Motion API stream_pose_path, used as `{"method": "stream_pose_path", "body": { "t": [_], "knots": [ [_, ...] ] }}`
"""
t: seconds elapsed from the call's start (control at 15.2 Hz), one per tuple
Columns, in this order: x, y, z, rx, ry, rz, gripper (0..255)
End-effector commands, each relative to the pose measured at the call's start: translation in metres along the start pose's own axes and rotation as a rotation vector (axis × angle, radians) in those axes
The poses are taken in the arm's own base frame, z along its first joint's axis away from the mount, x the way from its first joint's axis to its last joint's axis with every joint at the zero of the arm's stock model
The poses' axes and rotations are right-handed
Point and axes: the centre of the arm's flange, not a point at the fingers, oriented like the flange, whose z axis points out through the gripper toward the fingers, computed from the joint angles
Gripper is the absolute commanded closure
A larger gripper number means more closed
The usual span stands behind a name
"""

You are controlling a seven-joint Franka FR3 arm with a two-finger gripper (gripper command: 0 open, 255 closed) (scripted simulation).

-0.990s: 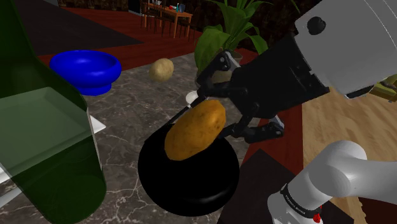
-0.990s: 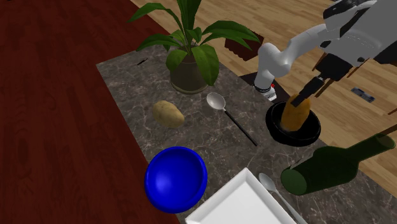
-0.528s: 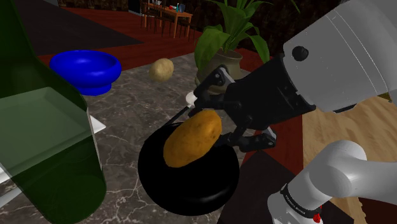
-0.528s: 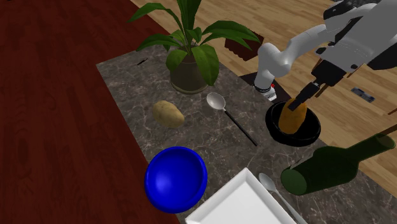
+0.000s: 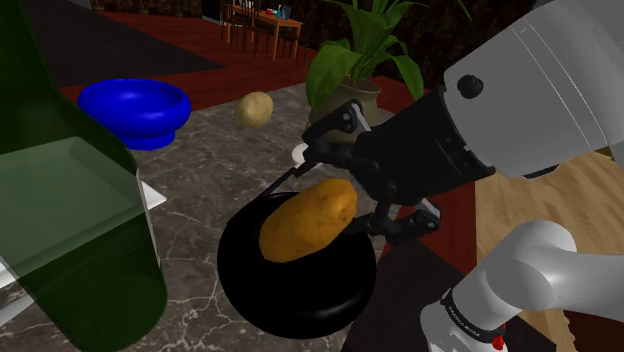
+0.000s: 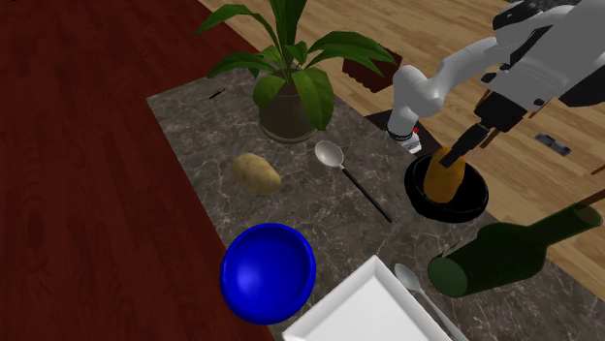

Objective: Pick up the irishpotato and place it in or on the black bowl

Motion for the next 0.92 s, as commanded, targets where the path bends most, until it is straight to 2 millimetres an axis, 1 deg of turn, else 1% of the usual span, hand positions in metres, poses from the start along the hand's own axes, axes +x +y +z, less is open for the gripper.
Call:
{"method": "stream_pose_path", "body": {
  "t": [0.0, 0.13, 0.33, 0.4, 0.86],
  "knots": [
    [0.0, 0.0, 0.0, 0.0, 0.0, 0.0, 0],
    [0.0, 0.0, 0.0, 0.0, 0.0, 0.0, 0],
    [0.0, 0.0, -0.039, 0.0, 0.0, 0.0, 0],
    [0.0, 0.0, -0.05, 0.0, 0.0, 0.0, 0],
    [0.0, 0.0, -0.05, 0.0, 0.0, 0.0, 0]
  ]
}}
